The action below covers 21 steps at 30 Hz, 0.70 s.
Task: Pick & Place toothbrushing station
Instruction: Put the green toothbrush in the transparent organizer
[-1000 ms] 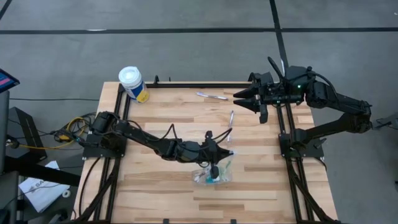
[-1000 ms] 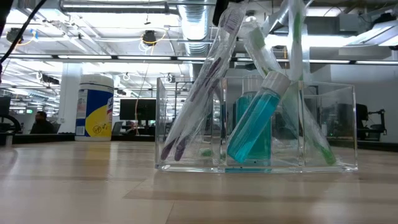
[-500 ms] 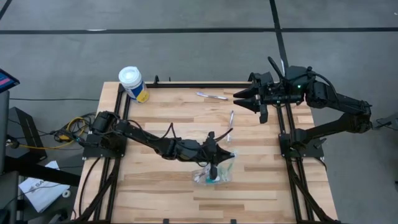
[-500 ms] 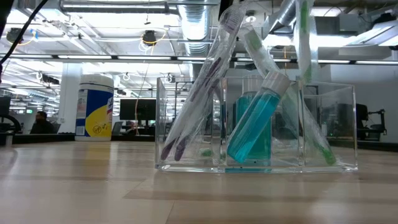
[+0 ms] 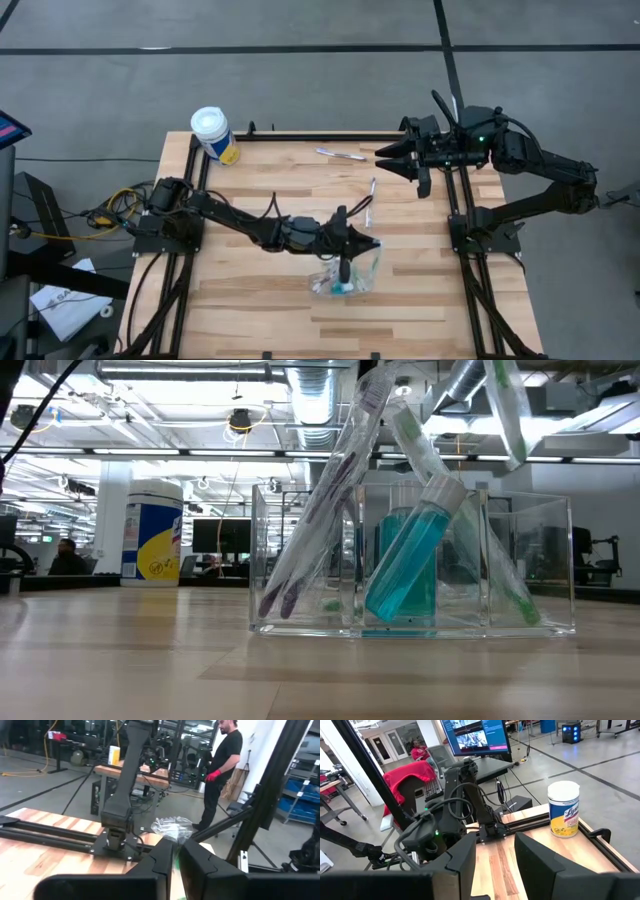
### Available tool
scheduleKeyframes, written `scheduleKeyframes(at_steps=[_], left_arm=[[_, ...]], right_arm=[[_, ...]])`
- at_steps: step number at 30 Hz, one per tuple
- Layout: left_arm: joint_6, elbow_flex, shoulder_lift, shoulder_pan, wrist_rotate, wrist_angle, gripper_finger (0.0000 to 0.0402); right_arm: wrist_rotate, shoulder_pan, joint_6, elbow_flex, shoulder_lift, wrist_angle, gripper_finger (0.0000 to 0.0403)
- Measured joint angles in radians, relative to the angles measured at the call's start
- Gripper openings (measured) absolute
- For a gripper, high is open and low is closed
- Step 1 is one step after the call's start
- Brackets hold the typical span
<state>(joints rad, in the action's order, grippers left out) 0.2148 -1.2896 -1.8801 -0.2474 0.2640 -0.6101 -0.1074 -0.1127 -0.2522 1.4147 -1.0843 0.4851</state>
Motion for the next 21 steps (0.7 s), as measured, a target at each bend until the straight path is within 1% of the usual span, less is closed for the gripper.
scheduleKeyframes(at_steps=[7, 12, 16, 21], left_arm=[[0.0, 0.0, 0.0, 0.0, -0.044, 0.001, 0.0049], [0.0, 0.0, -0.009, 0.0, -0.056, 0.001, 0.0077], [0.0, 0.0, -0.037, 0.0, -0.086, -0.006, 0.0102], [0.041, 0.0, -0.066, -0.003, -0.088, -0.049, 0.0131]], right_arm=[[0.0, 0.0, -0.002, 0.0, 0.0, 0.0, 0.0127], [0.0, 0.0, -0.002, 0.0, 0.0, 0.0, 0.0127], [0.0, 0.0, -0.002, 0.0, 0.0, 0.001, 0.0127], [0.0, 0.0, -0.002, 0.0, 0.0, 0.004, 0.0127]])
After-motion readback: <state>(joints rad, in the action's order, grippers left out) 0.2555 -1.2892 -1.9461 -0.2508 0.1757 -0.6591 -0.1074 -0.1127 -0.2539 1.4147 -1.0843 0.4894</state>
